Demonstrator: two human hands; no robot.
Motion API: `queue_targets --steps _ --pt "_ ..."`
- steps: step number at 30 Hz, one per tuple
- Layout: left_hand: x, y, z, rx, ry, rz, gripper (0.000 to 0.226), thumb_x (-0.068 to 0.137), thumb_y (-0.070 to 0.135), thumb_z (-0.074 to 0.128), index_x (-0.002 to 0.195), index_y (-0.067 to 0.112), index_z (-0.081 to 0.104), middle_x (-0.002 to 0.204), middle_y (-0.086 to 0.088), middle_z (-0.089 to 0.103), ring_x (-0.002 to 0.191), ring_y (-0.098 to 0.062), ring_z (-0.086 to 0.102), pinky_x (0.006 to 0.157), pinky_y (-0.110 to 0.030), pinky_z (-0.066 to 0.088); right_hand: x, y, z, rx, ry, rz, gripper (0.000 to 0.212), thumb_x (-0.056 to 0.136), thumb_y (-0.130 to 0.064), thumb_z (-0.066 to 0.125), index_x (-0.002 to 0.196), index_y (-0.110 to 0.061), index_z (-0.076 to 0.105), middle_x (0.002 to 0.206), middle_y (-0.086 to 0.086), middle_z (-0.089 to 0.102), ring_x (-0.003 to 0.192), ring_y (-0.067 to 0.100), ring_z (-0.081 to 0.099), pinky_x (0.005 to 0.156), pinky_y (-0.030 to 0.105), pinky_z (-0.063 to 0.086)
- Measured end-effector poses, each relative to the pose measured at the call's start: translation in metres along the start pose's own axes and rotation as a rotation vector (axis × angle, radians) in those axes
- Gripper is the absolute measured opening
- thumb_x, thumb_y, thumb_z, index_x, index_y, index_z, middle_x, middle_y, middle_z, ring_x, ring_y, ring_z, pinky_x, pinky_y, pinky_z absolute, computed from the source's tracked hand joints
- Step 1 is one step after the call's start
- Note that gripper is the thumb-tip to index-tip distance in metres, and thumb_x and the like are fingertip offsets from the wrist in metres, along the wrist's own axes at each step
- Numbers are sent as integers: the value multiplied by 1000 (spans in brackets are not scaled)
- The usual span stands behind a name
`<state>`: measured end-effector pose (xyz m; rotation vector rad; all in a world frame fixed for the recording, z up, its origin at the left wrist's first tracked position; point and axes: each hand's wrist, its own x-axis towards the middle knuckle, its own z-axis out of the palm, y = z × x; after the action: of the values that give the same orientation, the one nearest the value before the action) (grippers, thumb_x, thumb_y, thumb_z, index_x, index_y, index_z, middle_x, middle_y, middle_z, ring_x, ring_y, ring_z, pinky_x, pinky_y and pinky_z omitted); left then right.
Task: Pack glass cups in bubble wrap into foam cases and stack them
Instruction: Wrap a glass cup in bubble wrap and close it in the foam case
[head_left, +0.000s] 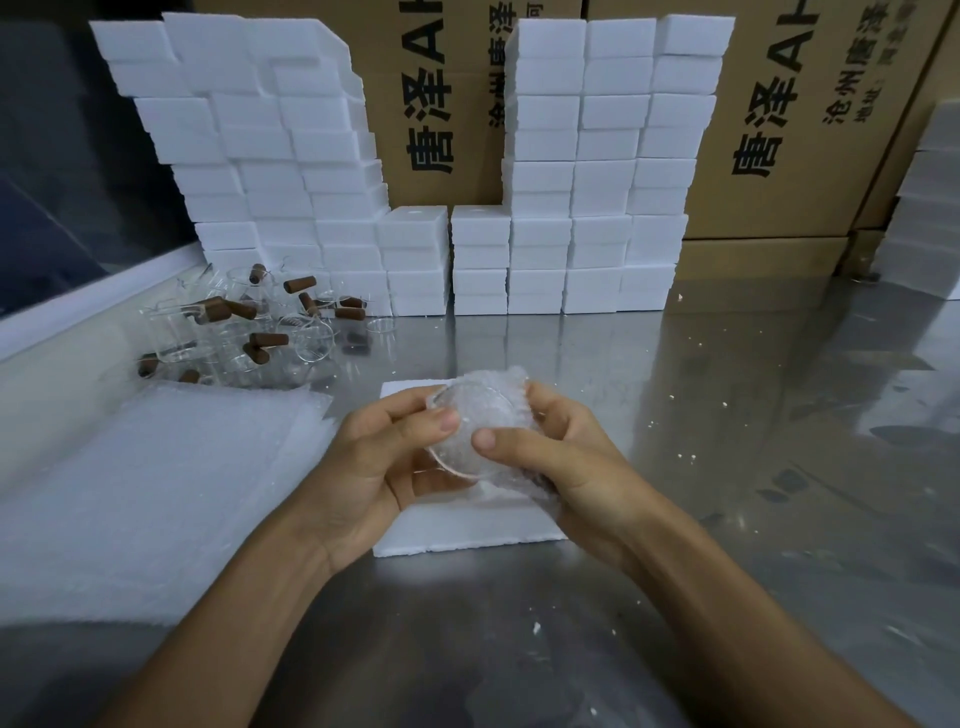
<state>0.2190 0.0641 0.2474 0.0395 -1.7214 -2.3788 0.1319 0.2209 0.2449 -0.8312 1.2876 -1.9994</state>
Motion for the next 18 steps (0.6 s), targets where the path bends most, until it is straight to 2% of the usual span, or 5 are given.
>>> queue_targets --steps 5,8,10,14,18 --pt "2 -3 0 -84 14 41 58 66 22 76 121 4 65 118 -22 66 104 -33 67 72 -34 59 4 0 -6 -31 122 -53 59 64 -12 85 119 -17 64 107 9 74 99 26 71 80 32 56" --pt "3 -4 -2 -155 0 68 67 64 14 76 127 2 57 120 -20 66 108 -35 66 75 -35 59 7 1 -11 -38 156 -78 63 55 -22 90 115 -22 68 112 8 72 105 31 69 86 41 56" --pt "3 -5 -5 -140 -20 86 66 62 9 76 124 4 55 118 -17 67 108 -36 66 77 -36 59 8 1 -14 -33 161 -107 66 52 -21 91 114 -20 69 114 11 72 107 31 68 91 45 55" --pt "3 -5 -10 59 -52 121 69 59 9 81 123 16 54 126 -16 62 110 -37 65 82 -42 59 5 -2 -19 -250 120 -181 60 59 -16 91 114 -23 69 108 3 74 100 20 70 86 34 57" --pt "2 -4 -15 344 -67 214 86 61 16 87 133 44 49 131 -4 61 114 -31 65 81 -42 59 0 -8 -26 -465 71 -247 58 61 -16 92 114 -25 68 104 -4 72 95 12 69 78 24 55"
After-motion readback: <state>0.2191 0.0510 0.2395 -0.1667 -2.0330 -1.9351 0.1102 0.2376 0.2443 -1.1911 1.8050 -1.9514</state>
